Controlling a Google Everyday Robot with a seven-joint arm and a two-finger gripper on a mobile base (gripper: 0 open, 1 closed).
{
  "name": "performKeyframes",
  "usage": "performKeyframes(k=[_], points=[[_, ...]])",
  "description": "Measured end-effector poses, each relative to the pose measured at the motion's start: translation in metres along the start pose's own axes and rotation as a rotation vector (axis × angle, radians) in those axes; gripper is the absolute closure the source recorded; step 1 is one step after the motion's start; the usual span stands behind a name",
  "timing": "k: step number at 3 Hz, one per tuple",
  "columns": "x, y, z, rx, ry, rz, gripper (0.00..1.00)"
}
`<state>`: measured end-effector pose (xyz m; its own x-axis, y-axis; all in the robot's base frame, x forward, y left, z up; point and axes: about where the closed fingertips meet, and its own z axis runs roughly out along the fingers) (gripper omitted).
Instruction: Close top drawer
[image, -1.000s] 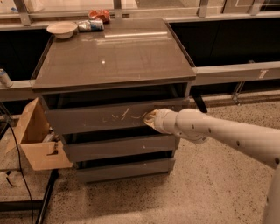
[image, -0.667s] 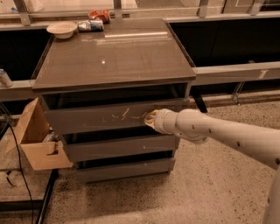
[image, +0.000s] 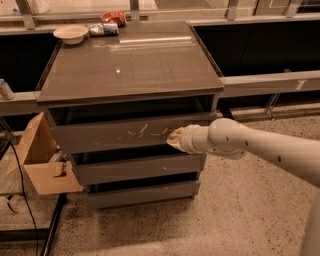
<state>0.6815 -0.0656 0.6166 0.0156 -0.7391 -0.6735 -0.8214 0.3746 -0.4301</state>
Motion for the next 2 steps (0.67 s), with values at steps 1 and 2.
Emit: performKeyframes(k=[1, 2], points=[[-0.002, 0.017, -0.014, -0.097, 0.006, 0.036, 1.0], [-0.001, 0.04, -0.028, -0.222, 0.023, 0.08, 0.97]])
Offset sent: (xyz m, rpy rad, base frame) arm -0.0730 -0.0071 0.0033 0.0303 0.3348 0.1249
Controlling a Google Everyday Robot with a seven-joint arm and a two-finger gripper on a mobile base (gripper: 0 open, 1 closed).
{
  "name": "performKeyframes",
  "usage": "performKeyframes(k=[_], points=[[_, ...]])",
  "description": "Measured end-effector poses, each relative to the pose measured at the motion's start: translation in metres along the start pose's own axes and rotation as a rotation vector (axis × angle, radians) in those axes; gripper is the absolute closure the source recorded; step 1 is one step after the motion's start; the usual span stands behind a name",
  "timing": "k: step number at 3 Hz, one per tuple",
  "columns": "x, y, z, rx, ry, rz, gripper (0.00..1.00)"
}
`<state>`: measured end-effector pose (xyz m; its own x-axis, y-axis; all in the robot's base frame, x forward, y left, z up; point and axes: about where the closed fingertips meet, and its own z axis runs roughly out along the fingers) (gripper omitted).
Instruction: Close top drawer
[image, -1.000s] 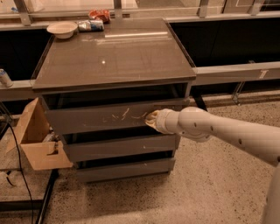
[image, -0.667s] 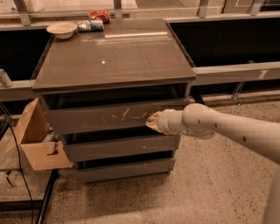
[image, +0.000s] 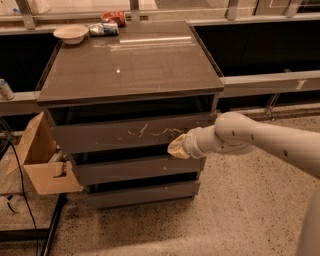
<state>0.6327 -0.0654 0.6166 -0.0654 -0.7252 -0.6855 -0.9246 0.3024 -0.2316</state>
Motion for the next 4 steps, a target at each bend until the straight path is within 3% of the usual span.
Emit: performKeyframes(k=[3, 4], points=[[-0.0007, 0.0019, 0.0007, -0.007, -0.001, -0.001, 0.19], [-0.0007, 0.002, 0.0008, -0.007, -0.001, -0.001, 0.0]])
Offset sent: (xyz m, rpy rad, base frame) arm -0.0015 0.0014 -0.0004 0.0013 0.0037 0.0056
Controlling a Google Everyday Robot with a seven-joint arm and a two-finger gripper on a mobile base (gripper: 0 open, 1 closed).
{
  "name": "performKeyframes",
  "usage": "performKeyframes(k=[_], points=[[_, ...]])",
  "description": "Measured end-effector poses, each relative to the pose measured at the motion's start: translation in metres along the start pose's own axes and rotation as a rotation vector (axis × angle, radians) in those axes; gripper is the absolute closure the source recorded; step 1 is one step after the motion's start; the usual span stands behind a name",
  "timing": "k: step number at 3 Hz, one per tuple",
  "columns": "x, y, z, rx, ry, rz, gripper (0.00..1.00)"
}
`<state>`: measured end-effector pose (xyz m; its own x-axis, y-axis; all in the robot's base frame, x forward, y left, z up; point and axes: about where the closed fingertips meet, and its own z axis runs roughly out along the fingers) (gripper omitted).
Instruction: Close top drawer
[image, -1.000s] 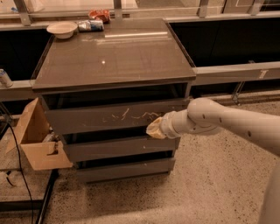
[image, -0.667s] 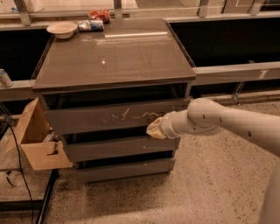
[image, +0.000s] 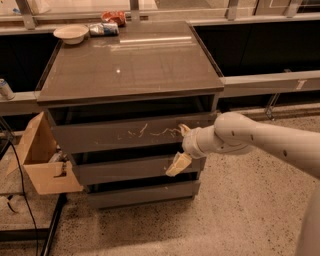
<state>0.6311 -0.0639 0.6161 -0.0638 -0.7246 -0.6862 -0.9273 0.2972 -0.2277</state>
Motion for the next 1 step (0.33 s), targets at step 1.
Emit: performKeyframes(k=[1], points=[[0.0, 0.0, 0.0, 0.0, 0.0, 0.0, 0.0]])
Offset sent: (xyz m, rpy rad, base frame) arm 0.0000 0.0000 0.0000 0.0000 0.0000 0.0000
